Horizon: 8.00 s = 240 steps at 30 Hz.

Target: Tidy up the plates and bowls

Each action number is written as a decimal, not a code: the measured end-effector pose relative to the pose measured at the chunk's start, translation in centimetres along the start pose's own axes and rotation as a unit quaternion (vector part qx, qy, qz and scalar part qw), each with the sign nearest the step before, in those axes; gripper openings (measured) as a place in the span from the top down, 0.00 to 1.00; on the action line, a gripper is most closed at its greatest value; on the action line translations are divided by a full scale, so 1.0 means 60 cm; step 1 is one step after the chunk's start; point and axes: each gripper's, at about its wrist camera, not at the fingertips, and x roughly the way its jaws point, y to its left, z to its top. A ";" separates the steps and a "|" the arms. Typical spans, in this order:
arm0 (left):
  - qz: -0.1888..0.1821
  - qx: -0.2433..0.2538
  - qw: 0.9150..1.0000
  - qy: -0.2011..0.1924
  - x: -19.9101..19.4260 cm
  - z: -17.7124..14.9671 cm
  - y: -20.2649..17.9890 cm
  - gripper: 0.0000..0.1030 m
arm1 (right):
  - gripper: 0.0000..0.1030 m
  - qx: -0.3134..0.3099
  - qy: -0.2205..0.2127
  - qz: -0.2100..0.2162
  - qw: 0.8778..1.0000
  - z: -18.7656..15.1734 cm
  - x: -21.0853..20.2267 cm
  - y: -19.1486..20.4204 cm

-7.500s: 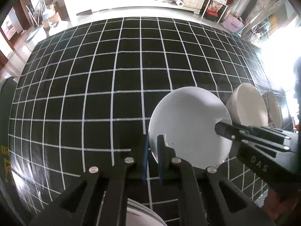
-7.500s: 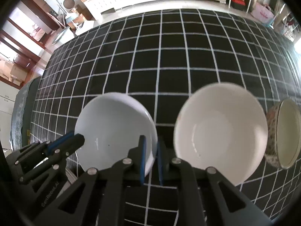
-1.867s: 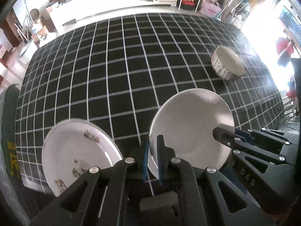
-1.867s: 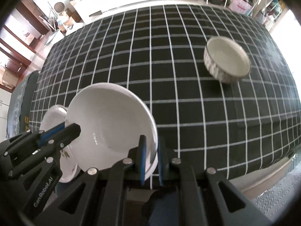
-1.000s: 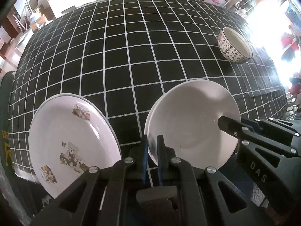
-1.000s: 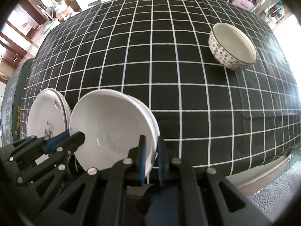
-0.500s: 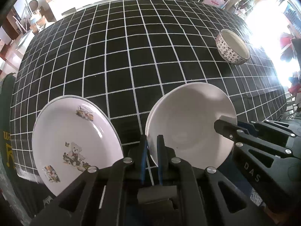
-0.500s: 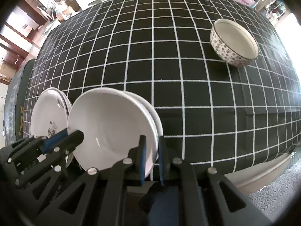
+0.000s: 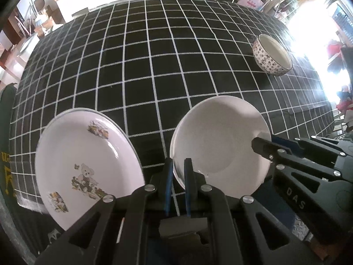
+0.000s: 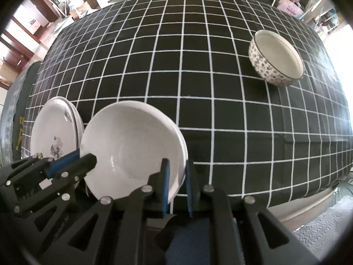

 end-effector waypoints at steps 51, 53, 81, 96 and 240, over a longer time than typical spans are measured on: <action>-0.035 0.079 0.995 -0.041 0.062 0.279 -0.280 0.76 | 0.63 0.146 -0.055 0.015 0.988 0.164 -0.042 -0.359; -0.035 0.079 0.995 -0.041 0.074 0.288 -0.283 0.76 | 0.63 0.151 -0.053 0.021 0.987 0.170 -0.030 -0.366; 0.028 0.113 0.993 -0.008 0.138 0.299 -0.253 0.92 | 0.88 0.168 -0.069 0.054 0.982 0.151 0.006 -0.305; 0.039 0.066 0.997 0.029 0.135 0.251 -0.112 0.92 | 0.86 0.097 -0.051 0.063 0.992 0.148 0.018 -0.169; -0.146 0.061 0.987 -0.007 0.071 -0.052 0.033 0.41 | 0.23 0.185 -0.043 0.176 0.966 -0.041 0.021 -0.095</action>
